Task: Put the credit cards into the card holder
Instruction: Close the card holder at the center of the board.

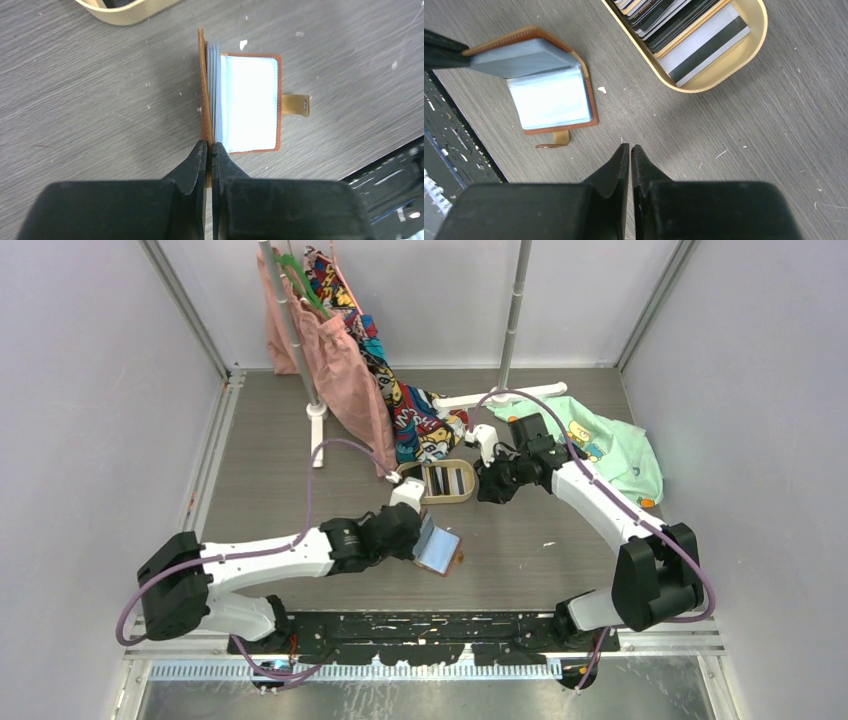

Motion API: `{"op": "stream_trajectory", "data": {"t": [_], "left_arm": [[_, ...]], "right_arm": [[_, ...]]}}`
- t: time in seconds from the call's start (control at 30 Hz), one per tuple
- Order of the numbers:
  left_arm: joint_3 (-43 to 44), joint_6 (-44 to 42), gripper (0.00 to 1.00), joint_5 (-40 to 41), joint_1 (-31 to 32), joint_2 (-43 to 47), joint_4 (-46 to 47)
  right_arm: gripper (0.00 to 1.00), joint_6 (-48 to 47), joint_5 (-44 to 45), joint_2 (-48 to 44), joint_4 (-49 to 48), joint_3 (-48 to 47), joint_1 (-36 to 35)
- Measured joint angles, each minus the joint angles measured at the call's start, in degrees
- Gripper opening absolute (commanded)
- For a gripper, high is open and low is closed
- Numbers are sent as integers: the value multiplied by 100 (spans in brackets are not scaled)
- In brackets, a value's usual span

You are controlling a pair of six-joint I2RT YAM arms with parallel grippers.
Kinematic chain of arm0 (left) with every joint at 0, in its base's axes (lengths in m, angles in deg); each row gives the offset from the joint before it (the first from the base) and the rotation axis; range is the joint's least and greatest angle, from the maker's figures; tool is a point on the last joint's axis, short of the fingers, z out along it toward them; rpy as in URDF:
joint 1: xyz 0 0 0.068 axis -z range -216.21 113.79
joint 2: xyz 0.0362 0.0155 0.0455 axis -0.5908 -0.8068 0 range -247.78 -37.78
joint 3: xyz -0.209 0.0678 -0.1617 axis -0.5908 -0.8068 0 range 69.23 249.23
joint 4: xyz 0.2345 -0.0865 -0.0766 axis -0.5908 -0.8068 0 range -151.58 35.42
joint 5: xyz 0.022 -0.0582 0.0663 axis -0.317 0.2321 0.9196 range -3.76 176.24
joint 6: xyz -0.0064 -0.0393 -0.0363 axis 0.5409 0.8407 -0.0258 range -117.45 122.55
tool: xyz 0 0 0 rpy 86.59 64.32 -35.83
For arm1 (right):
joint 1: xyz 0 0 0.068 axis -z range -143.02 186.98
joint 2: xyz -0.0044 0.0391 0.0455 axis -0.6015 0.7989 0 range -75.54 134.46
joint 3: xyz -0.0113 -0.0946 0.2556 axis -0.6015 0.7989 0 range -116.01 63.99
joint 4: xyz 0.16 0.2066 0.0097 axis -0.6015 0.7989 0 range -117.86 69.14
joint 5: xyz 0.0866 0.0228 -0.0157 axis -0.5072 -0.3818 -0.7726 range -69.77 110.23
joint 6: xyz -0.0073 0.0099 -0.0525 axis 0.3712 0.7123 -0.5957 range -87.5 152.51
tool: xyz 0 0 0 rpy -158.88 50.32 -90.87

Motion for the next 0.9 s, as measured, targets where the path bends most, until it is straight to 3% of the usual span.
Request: {"op": "stream_trajectory", "data": {"t": [0.17, 0.4, 0.47, 0.6, 0.67, 0.73, 0.87, 0.9], "left_arm": [[675, -328, 0, 710, 745, -723, -776], [1528, -584, 2, 1093, 1357, -1832, -909], [1628, -634, 10, 1104, 1456, -2022, -911], [1661, -634, 36, 977, 1504, -2146, -874], [1659, -623, 40, 872, 1504, -2173, -841], [1639, -601, 44, 778, 1504, -2188, -767], [1307, -649, 51, 470, 1493, -2055, -260], [1161, -667, 52, 354, 1469, -1950, -103]], "right_arm": [[12, 203, -186, 7, 7, 0, 203], [13, 125, -807, 11, 216, -28, 586], [13, -24, -1034, 11, 376, -57, 691], [14, -197, -1266, -33, 435, -57, 791], [14, -258, -1353, -192, 393, -15, 835], [26, -348, -1456, -492, 323, 92, 870], [81, -717, -1720, -1309, 92, 474, 901], [85, -876, -1838, -1510, 63, 599, 905]]}}
